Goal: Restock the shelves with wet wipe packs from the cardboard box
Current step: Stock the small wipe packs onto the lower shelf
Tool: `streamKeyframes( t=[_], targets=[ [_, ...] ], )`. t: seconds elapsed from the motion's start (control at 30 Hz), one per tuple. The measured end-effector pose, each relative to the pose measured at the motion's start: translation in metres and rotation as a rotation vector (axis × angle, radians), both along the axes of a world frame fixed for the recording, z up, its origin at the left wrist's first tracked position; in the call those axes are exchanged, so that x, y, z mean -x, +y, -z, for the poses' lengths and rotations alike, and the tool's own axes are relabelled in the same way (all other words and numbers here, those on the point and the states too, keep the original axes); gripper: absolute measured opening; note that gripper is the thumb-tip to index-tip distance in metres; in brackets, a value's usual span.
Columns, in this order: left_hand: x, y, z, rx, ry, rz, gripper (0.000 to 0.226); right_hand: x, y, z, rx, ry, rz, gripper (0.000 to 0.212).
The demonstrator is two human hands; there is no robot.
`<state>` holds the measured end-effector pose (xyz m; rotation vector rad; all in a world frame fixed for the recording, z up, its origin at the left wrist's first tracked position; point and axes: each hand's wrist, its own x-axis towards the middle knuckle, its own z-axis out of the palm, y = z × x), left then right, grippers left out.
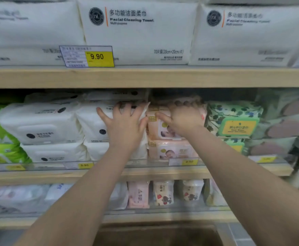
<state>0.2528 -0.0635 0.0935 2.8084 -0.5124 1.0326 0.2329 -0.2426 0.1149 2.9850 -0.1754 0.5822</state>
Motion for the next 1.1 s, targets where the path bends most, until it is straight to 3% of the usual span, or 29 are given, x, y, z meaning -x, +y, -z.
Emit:
streamKeyframes(
  t=[0.2,0.33,0.5,0.7,0.93,1.1],
  targets=[
    [0.014,-0.005,-0.007,-0.006,0.059,0.009,0.053,0.023,-0.016,-0.007,-0.124,-0.008,-0.237,0.064],
    [0.034,-0.047,-0.010,-0.064,0.041,0.179,0.066,0.059,-0.064,-0.011,0.051,-0.243,-0.160,0.063],
    [0.036,-0.125,-0.013,-0.098,0.243,0.283,0.072,0.082,-0.118,-0.002,0.016,0.096,0.130,0.109],
    [0.032,-0.147,0.000,-0.051,0.158,0.162,0.068,0.064,-0.131,-0.007,0.065,0.084,0.016,0.102],
    [0.025,-0.152,0.012,0.002,0.048,0.180,0.054,0.055,-0.135,0.015,0.083,-0.174,-0.026,0.099],
    [0.030,-0.150,0.000,0.004,0.188,0.217,0.054,0.059,-0.131,-0.002,0.056,0.036,0.028,0.107]
  ],
)
